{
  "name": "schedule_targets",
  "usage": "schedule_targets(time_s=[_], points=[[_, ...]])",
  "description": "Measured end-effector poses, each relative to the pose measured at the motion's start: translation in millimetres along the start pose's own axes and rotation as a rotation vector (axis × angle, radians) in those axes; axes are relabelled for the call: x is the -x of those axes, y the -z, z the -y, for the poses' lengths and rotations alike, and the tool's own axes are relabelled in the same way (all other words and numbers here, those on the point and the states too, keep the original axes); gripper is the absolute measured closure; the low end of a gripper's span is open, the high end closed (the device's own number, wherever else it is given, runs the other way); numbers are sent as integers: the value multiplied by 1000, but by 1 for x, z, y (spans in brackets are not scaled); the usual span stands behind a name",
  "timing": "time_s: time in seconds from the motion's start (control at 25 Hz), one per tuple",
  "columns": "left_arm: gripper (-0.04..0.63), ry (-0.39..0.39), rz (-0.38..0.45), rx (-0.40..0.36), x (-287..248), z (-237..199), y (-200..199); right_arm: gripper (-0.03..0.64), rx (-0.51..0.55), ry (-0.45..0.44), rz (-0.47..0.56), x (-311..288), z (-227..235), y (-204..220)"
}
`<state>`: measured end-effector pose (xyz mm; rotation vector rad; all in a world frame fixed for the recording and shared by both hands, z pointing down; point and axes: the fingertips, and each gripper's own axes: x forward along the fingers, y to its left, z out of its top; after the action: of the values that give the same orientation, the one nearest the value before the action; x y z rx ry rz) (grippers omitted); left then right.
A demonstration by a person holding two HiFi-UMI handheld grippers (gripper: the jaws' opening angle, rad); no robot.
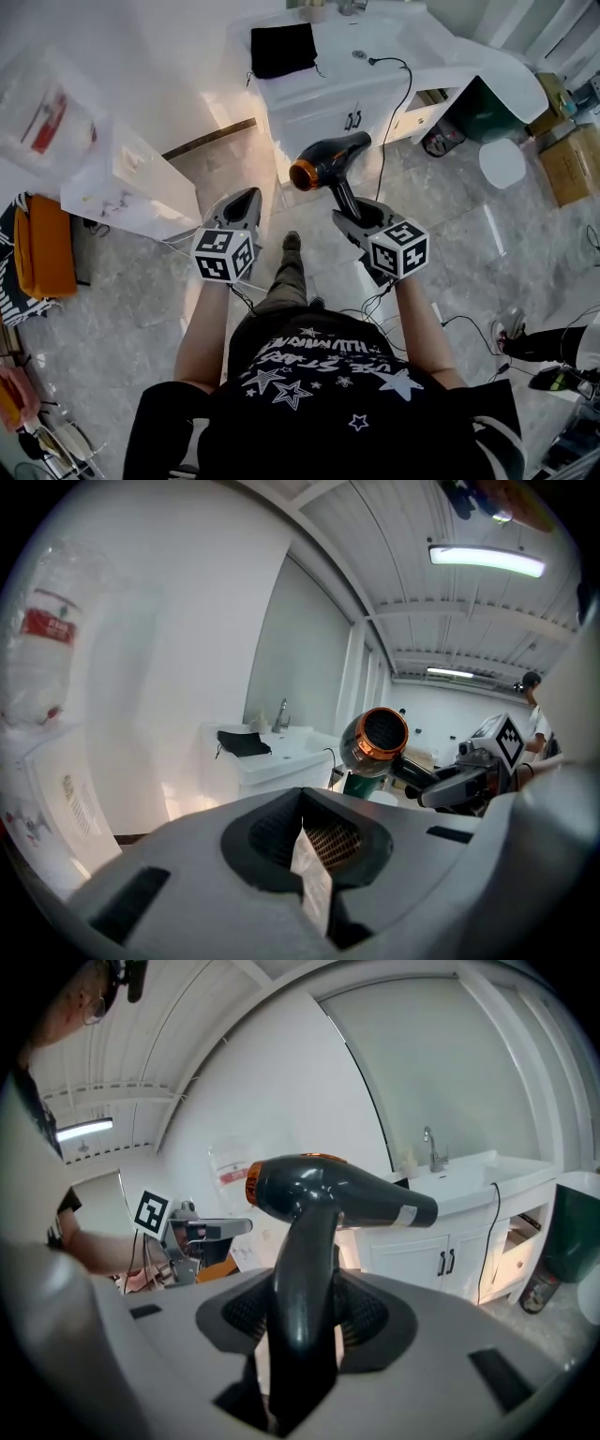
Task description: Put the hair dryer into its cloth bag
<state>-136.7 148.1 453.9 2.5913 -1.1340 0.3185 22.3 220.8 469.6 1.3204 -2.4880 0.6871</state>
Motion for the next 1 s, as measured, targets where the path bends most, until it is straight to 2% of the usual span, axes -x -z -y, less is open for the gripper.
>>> schedule_targets(time_s=[0.6, 0.96, 1.0], points=[[586, 57, -26, -48, -162, -89, -72, 433, 1, 43, -21, -94, 114, -89], [583, 36, -68, -84, -231, -148, -88, 433, -32, 37, -34, -143, 156, -124], [556, 38, -75, -96, -238, -154, -89, 433, -32, 31, -36, -148, 159, -128]])
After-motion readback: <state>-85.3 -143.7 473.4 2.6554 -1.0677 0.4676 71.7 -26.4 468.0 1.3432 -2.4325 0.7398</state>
